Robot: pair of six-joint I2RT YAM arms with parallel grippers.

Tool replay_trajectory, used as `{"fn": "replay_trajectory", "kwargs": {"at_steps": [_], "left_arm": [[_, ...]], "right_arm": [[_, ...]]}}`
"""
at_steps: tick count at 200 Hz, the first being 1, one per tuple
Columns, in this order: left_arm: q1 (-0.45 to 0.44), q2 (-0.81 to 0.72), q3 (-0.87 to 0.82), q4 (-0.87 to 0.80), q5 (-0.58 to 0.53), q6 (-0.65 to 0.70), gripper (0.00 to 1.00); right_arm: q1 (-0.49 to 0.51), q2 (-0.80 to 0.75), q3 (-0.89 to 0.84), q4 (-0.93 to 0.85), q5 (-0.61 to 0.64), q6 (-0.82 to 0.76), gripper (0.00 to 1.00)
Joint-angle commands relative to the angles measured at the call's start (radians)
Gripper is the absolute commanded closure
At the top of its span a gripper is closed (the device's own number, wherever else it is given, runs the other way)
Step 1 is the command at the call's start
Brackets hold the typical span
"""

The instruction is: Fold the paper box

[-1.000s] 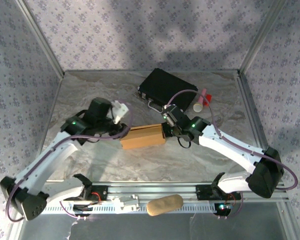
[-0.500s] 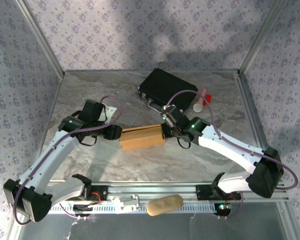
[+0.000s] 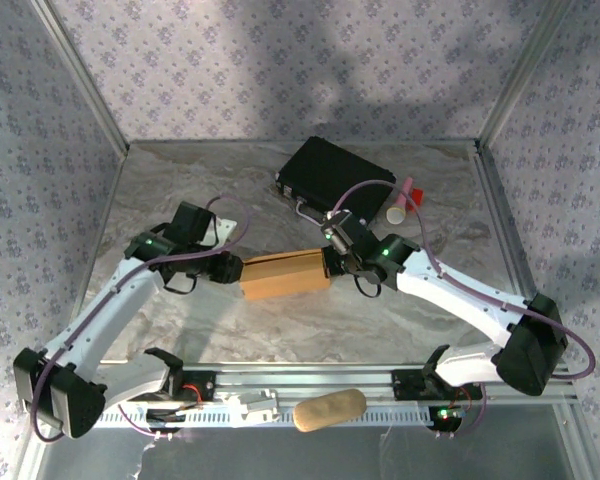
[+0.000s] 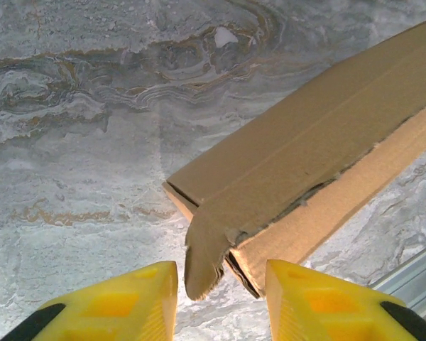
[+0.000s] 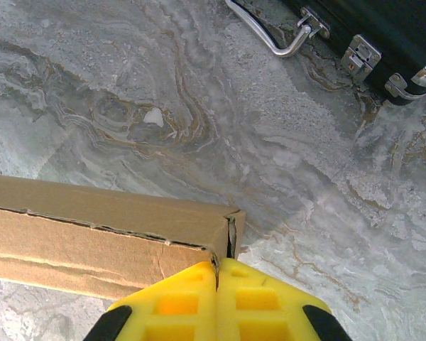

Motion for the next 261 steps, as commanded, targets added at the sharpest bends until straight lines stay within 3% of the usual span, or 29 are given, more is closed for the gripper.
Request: {"fn": "replay_trajectory", "kwargs": {"at_steps": [1,56,261], "left_arm": [[-0.019,0.014,0.018,-0.009,-0.027,-0.004,0.64],[-0.083,0.049,0.038,-0.016,-0.115,-0.040,0.70],[-0.115,0.024,0.074,-0.050,-0.105,-0.182,0.75]], "right_arm": [[0.006,0.015,0.019,-0.044,0.016,0.018,1.00],[0.006,0.021,0.025,-0.043,0.020,0.019,1.00],[0.019,0.046,0.031,-0.051,0.038,0.036,1.00]]}}
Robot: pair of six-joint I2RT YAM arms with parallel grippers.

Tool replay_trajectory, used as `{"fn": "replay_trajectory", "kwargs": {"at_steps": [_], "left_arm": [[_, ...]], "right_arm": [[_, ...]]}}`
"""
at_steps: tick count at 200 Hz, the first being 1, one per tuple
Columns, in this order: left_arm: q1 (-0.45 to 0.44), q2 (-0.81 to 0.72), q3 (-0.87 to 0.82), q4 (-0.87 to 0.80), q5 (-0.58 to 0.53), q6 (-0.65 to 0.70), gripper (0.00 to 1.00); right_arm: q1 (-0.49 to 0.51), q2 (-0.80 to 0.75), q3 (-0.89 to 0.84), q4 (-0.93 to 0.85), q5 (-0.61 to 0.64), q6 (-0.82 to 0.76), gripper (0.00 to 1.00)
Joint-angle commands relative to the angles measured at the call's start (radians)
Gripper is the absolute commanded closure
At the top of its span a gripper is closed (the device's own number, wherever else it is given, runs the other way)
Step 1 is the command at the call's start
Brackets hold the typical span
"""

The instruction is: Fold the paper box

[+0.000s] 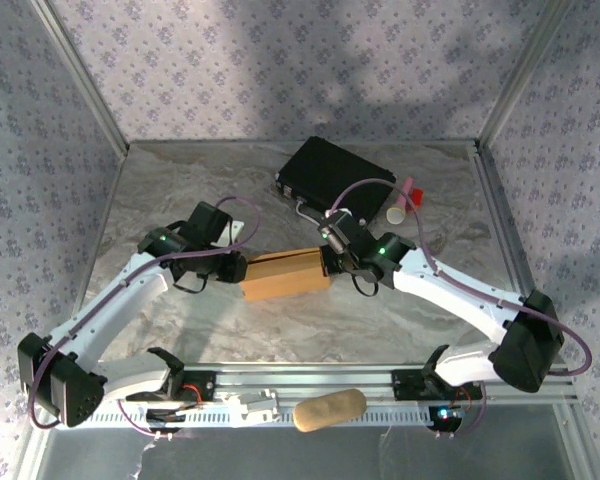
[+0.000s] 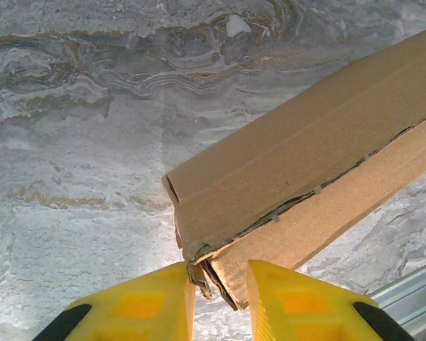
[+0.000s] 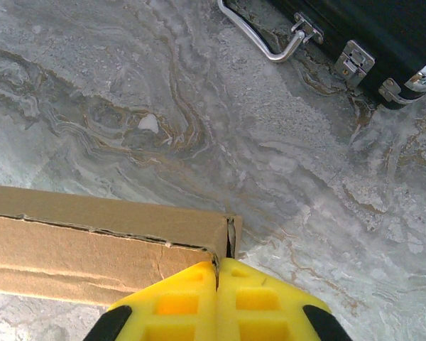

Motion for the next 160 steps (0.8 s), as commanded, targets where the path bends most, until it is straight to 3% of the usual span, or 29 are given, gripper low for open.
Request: {"fn": "replay_trajectory", "kwargs": {"at_steps": [1,26,70,128,160], "left_arm": [[-0.006,-0.025,0.027,-0.019,0.003,-0.033,0.75],[-0.008,-0.020,0.031,-0.030,0.012,-0.061,0.77],[-0.008,-0.020,0.016,-0.022,0.010,-0.100,0.98],[-0.020,-0.115,-0.054,0.060,-0.060,-0.201,1.00],[-0.020,-0.104,-0.057,0.122,-0.054,-0.243,1.00]], "right_arm": [[0.013,0.021,0.013,-0.052,0.011,0.024,1.00],[0.015,0.023,0.018,-0.057,0.018,0.029,1.00],[0.021,0.028,0.022,-0.065,0.027,0.040,1.00],[0.031,0.028,0.022,-0.061,0.042,0.103,1.00],[0.053,0.041,0.024,-0.050,0.071,0.224,1.00]]}}
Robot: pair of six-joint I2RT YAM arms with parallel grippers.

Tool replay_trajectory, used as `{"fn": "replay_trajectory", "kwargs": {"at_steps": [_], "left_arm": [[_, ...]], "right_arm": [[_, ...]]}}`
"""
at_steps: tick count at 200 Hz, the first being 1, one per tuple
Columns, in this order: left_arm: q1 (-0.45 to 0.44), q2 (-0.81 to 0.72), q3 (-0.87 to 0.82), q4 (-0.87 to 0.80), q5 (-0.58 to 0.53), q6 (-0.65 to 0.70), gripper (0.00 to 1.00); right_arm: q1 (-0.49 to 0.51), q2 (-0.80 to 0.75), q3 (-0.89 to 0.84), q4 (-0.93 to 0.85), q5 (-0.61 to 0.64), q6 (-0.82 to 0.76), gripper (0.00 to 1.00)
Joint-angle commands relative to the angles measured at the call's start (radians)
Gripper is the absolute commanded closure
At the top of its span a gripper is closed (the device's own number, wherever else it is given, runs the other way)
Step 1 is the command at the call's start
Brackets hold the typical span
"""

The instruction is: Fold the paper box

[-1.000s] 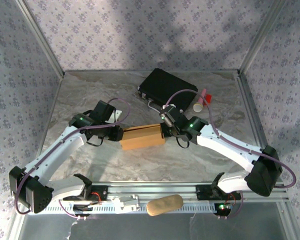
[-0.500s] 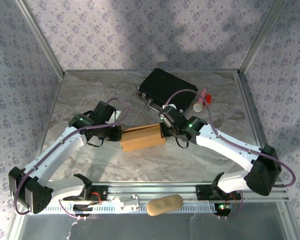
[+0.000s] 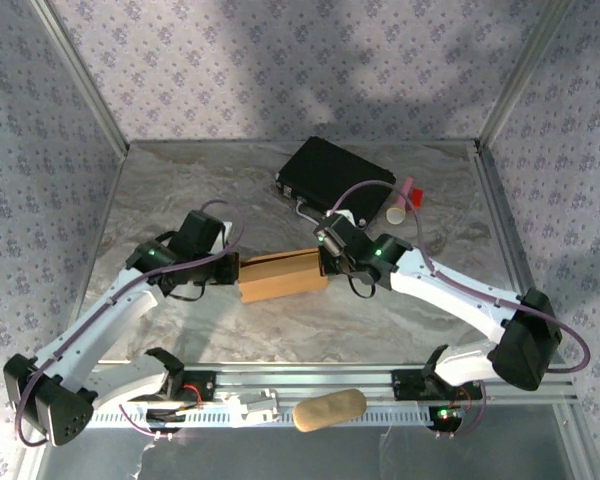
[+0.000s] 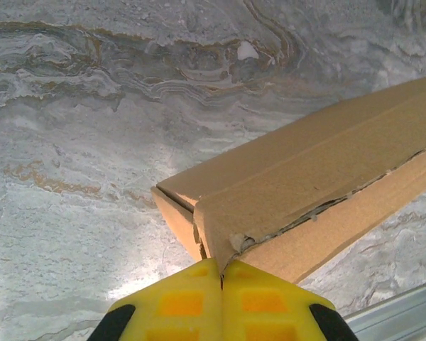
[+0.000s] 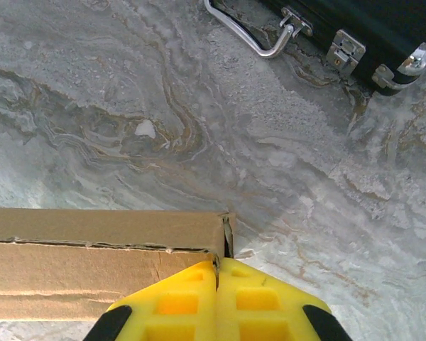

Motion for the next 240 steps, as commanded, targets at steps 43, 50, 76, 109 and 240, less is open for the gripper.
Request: {"fn": "replay_trajectory", "kwargs": {"at_steps": [43,50,76,109,240], "left_arm": [[0.027,0.095,0.066,0.057,0.014,-0.066,1.00],[0.036,0.105,0.070,0.056,0.025,-0.065,1.00],[0.070,0.116,0.072,0.056,0.066,-0.059,1.00],[0.122,0.141,0.115,0.001,0.147,-0.014,1.00],[0.180,0.176,0.089,-0.032,0.311,0.066,1.00]], "right_arm": [[0.083,0.059,0.050,-0.081,0.138,0.260,1.00],[0.089,0.064,0.054,-0.087,0.151,0.275,1.00],[0.102,0.079,0.055,-0.093,0.176,0.309,1.00],[0.102,0.088,0.053,-0.106,0.192,0.327,1.00],[0.105,0.100,0.068,-0.134,0.207,0.350,1.00]]}}
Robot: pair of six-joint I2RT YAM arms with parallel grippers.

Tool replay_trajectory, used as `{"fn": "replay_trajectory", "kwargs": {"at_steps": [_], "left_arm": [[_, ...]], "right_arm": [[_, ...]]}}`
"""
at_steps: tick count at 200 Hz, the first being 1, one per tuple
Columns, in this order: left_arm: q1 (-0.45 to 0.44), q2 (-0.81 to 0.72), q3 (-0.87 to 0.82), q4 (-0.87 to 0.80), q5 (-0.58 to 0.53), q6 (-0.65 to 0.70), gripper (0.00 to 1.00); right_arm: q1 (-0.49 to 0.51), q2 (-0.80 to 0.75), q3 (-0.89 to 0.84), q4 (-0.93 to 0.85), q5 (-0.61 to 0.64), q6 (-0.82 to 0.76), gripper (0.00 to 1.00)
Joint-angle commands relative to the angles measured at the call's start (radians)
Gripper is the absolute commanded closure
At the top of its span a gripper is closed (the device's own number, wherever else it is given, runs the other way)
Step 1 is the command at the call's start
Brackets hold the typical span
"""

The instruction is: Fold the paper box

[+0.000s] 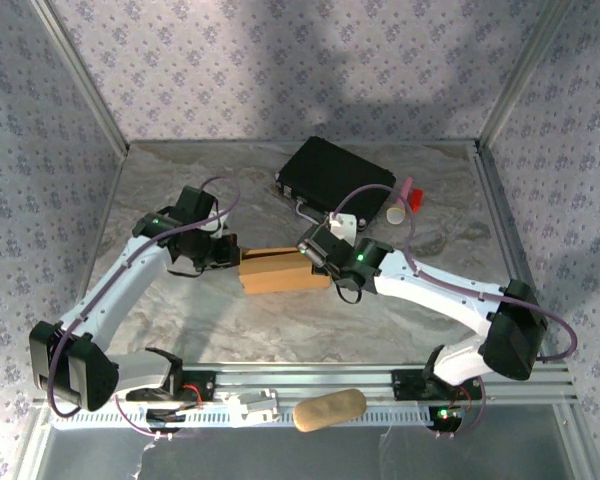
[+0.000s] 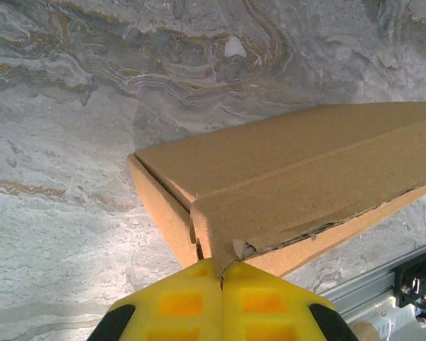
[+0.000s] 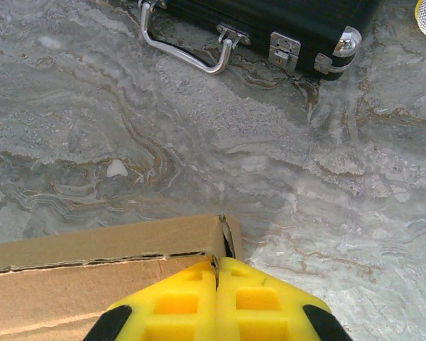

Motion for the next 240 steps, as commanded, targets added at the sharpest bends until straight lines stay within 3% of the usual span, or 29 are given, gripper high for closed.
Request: {"fn": "replay_trajectory", "kwargs": {"at_steps": [1,40,57,156,211,240], "left_arm": [[-0.003,-0.024,-0.023,0.018,0.057,0.009,1.00],[-0.013,-0.039,-0.040,0.025,0.021,0.000,1.00],[-0.021,-0.046,-0.048,0.032,0.015,-0.007,1.00],[-0.084,-0.060,-0.074,0.055,-0.086,-0.038,1.00],[-0.099,-0.061,-0.074,0.051,-0.128,-0.044,1.00],[-0.108,-0.060,-0.076,0.052,-0.138,-0.047,1.00]], "right_arm": [[0.009,0.022,0.018,-0.066,-0.017,0.041,1.00],[0.012,-0.009,0.000,-0.076,-0.009,0.055,0.94],[0.013,-0.013,-0.013,-0.073,-0.011,0.052,1.00],[0.011,-0.010,-0.094,-0.055,0.024,-0.026,1.00],[0.036,-0.090,-0.060,-0.081,0.013,-0.015,0.62],[0.044,-0.153,-0.081,-0.077,-0.008,0.018,0.56]]}}
